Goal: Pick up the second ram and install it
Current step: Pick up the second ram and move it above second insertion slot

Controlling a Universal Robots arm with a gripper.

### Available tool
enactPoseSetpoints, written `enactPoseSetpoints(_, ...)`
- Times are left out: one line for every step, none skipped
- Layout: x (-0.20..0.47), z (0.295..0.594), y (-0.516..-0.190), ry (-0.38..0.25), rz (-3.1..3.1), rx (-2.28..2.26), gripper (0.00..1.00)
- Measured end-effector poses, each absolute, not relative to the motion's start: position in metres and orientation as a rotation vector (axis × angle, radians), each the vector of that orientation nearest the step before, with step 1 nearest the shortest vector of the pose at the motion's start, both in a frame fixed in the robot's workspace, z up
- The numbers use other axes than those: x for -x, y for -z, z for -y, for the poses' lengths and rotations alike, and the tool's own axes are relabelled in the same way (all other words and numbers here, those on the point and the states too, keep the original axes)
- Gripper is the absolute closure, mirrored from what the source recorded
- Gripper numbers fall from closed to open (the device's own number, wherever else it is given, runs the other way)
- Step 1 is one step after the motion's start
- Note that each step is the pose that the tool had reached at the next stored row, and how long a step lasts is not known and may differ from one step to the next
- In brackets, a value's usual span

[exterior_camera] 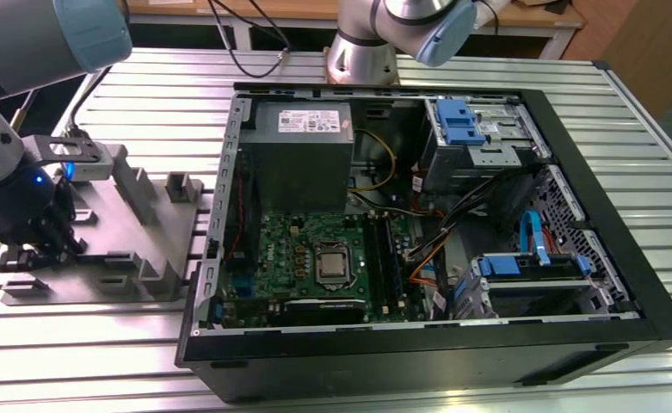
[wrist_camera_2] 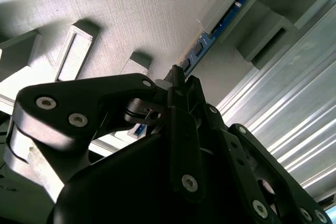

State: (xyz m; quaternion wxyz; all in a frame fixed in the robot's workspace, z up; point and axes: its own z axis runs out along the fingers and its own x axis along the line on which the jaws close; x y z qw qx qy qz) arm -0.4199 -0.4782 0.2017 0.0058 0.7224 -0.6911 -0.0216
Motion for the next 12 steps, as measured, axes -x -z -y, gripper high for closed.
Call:
enactPoseSetpoints(0.4199,0.4782,-0.2017,0.068,2.163,-2.261,0.79)
enactPoseSetpoints(0.4199,0.4782,-0.2017,0.068,2.163,-2.261,0.80)
enactPoseSetpoints(0.4199,0.4782,-0.2017,0.068,2.163,-2.261,0.80)
enactPoseSetpoints(0.4199,0.4782,-0.2017,0.068,2.163,-2.261,0.87)
enactPoseSetpoints(0.4199,0.4782,-0.2016,0.068,2.163,-2.261,0.87)
enactPoseSetpoints(0.4199,0.4782,-0.2016,0.068,2.163,-2.261,0.87)
enactPoseSetpoints(0.4199,0.4782,-0.2016,0.068,2.163,-2.261,0.87)
enactPoseSetpoints(0.4199,0.4782,-0.2016,0.068,2.163,-2.261,0.87)
enactPoseSetpoints(0.4199,0.4782,-0.2016,0.068,2.163,-2.261,0.87)
enactPoseSetpoints(0.4199,0.4782,-0.2015,0.068,2.164,-2.261,0.87)
enactPoseSetpoints(0.4199,0.4782,-0.2013,0.068,2.171,-2.254,0.87)
enactPoseSetpoints(0.4199,0.4781,-0.2010,0.069,2.185,-2.242,0.87)
